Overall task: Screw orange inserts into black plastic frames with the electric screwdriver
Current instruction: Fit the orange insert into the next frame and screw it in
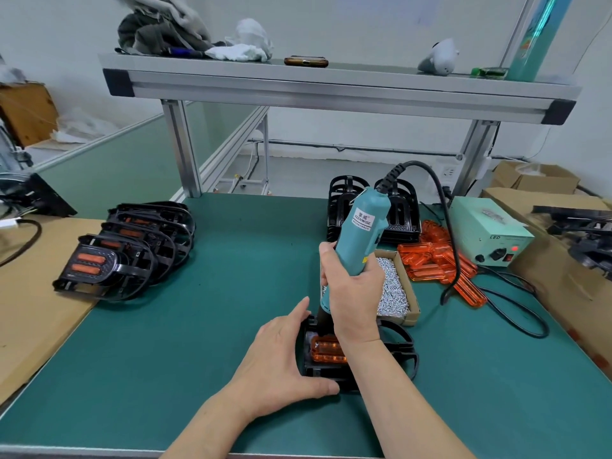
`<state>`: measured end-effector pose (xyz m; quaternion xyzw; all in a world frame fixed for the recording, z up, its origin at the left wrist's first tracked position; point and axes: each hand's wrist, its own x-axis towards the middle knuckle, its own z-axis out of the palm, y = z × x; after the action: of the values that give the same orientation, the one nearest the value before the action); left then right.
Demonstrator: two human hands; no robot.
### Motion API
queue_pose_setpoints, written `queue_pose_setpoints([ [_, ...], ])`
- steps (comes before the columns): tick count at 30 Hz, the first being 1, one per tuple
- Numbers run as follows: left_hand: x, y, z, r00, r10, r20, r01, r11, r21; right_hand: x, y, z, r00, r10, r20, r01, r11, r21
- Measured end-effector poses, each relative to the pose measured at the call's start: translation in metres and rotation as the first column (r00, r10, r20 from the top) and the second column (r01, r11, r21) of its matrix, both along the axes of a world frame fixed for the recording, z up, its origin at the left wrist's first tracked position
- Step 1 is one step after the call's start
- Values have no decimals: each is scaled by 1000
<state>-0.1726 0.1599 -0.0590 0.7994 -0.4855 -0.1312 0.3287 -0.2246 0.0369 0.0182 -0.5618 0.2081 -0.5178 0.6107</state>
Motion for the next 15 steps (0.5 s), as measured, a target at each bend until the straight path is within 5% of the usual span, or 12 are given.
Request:
queue_pose_setpoints([
  [15, -3, 0, 7, 1000, -16, -9, 16, 999, -41, 2, -2, -2, 998, 20, -60, -17, 999, 46],
])
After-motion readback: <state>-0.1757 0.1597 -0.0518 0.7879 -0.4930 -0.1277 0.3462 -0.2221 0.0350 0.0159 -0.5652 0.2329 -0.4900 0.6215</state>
